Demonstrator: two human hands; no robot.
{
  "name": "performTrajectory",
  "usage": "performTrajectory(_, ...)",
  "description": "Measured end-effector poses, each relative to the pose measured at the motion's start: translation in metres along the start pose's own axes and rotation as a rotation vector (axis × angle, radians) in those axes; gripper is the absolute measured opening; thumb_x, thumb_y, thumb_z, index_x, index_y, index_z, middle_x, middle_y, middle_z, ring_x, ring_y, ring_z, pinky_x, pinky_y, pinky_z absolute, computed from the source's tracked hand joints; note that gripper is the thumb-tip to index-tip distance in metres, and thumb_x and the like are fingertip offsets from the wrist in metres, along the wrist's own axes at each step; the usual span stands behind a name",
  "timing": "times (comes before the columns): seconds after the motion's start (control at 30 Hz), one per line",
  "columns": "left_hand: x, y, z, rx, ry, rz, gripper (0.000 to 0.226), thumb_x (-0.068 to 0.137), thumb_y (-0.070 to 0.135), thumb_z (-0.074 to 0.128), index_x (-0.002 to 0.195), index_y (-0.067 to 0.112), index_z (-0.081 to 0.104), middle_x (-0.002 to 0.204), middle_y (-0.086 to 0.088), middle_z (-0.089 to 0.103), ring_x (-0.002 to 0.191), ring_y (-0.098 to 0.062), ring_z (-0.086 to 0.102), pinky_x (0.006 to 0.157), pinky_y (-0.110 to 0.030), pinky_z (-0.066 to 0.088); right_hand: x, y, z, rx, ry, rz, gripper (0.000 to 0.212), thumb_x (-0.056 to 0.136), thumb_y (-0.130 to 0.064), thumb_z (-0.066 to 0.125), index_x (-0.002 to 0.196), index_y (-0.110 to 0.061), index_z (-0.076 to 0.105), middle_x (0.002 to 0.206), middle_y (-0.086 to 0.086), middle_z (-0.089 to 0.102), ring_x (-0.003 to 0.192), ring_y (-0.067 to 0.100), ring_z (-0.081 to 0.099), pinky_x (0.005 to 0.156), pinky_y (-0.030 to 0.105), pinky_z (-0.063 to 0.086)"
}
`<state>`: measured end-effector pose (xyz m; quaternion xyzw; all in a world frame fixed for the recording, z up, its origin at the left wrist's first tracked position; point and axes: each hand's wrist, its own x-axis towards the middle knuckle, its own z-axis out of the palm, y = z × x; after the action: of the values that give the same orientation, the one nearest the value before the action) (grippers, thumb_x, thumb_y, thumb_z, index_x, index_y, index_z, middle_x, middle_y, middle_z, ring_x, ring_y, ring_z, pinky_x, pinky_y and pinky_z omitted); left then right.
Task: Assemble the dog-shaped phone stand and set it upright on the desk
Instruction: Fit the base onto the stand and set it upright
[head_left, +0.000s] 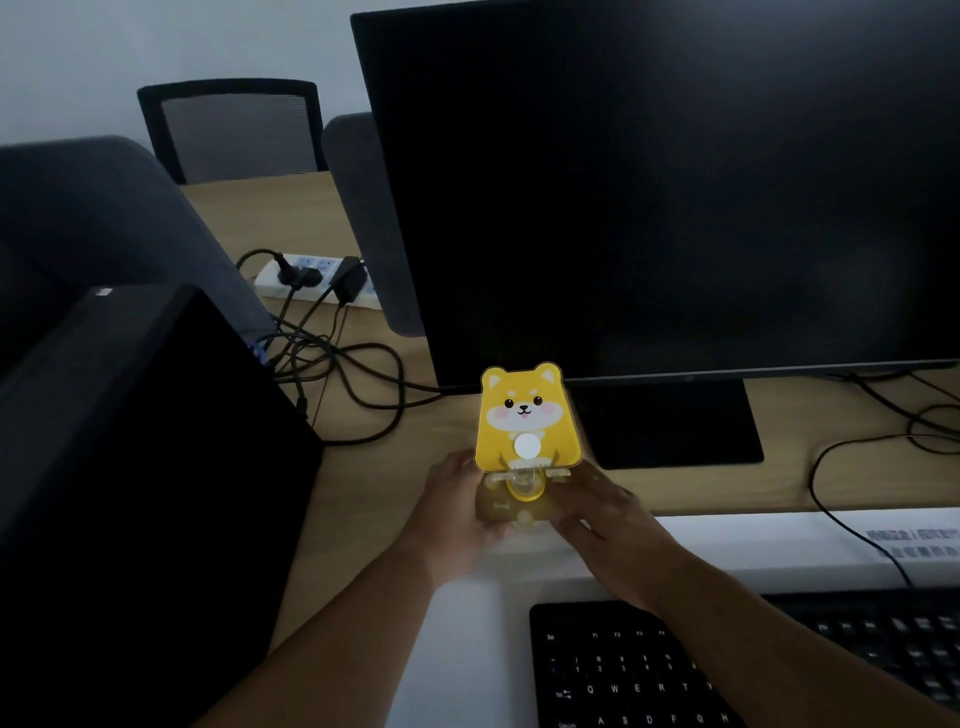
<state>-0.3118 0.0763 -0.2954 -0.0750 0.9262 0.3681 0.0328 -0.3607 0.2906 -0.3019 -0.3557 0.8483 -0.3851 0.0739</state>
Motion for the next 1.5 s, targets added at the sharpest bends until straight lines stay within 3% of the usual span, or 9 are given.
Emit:
performTrajectory(0.27,0.012,-0.001,-0.004,0.016,0.011,0.014,0.078,0.065,0.033,0.077,0.138,0.037,0.05,0.143,0.001,0.045,0.135,-0.022,0.039,0.11,-0.039,0.041,0.009,0.012,0.007,-0.135,-0.055,0.088,0.058,0.093,-0.044,0.035,0.147,-0.025,0.044,0.16,0.002,0.034,0.149,0.021,0.023,0.114,0.05,0.031)
performTrajectory(0.37,0.016,0.001,-0.003,0.01,0.018,0.001,0.078,0.065,0.032,0.078,0.137,0.038,0.05,0.142,0.002,0.047,0.134,-0.022,0.041,0.108,-0.04,0.043,0.011,0.015,0.011,-0.162,-0.067,0.109,0.063,0.092,-0.047,0.031,0.148,-0.02,0.044,0.161,0.008,0.032,0.15,0.026,0.022,0.114,0.053,0.03)
performTrajectory(0.6,0.009,-0.001,-0.005,0.051,0.007,0.015,0.074,0.07,0.032,0.076,0.14,0.032,0.05,0.143,0.002,0.045,0.134,-0.023,0.038,0.11,-0.039,0.041,0.007,0.01,0.006,-0.193,-0.053,0.083,0.059,0.093,-0.045,0.033,0.148,-0.027,0.041,0.161,0.0,0.031,0.149,0.02,0.022,0.115,0.047,0.03)
performTrajectory(0.77,0.006,0.0,-0.006,0.11,-0.022,0.041,0.068,0.078,0.03,0.074,0.141,0.03,0.049,0.145,0.001,0.043,0.134,-0.022,0.035,0.106,-0.025,0.033,0.002,0.013,0.006,-0.259,-0.06,0.062,0.057,0.097,-0.048,0.032,0.148,-0.028,0.041,0.161,-0.001,0.032,0.149,0.019,0.023,0.112,0.048,0.034)
performTrajectory(0.9,0.004,-0.003,-0.008,0.142,-0.035,0.053,0.066,0.08,0.03,0.072,0.142,0.029,0.047,0.143,0.001,0.044,0.132,-0.021,0.037,0.107,-0.026,0.034,-0.002,0.007,0.003,-0.282,-0.033,0.013,0.046,0.1,-0.045,0.035,0.141,-0.028,0.047,0.155,0.004,0.042,0.145,0.026,0.035,0.106,0.05,0.041)
performTrajectory(1.13,-0.006,-0.005,-0.001,0.127,0.011,0.041,0.066,0.079,0.027,0.07,0.141,0.033,0.046,0.143,0.004,0.047,0.13,-0.021,0.041,0.109,-0.035,0.041,-0.009,0.006,0.008,-0.329,-0.064,0.045,0.069,0.1,-0.058,0.007,0.148,-0.023,0.042,0.159,0.013,0.036,0.149,0.029,0.025,0.111,0.052,0.036)
performTrajectory(1.23,-0.01,-0.007,0.003,0.089,0.016,0.034,0.062,0.078,0.028,0.067,0.137,0.035,0.049,0.14,0.006,0.049,0.127,-0.02,0.046,0.105,-0.037,0.045,-0.012,0.003,0.007,-0.34,-0.054,0.044,0.06,0.103,-0.052,0.012,0.144,-0.021,0.043,0.155,0.017,0.04,0.145,0.033,0.033,0.109,0.053,0.039)
performTrajectory(1.37,-0.017,-0.008,0.004,0.073,0.018,0.036,0.061,0.078,0.028,0.066,0.137,0.032,0.05,0.138,0.006,0.049,0.123,-0.019,0.048,0.104,-0.038,0.046,-0.02,-0.003,0.009,-0.386,-0.034,0.039,0.05,0.098,-0.037,0.036,0.141,-0.016,0.051,0.15,0.02,0.047,0.139,0.035,0.042,0.108,0.05,0.039)
performTrajectory(1.5,-0.02,-0.008,0.004,0.047,0.025,0.041,0.061,0.077,0.025,0.067,0.135,0.035,0.051,0.137,0.007,0.05,0.122,-0.019,0.048,0.103,-0.037,0.047,-0.023,-0.005,0.007,-0.437,-0.03,0.028,0.05,0.096,-0.035,0.038,0.137,-0.016,0.056,0.147,0.019,0.051,0.137,0.034,0.046,0.106,0.043,0.033)
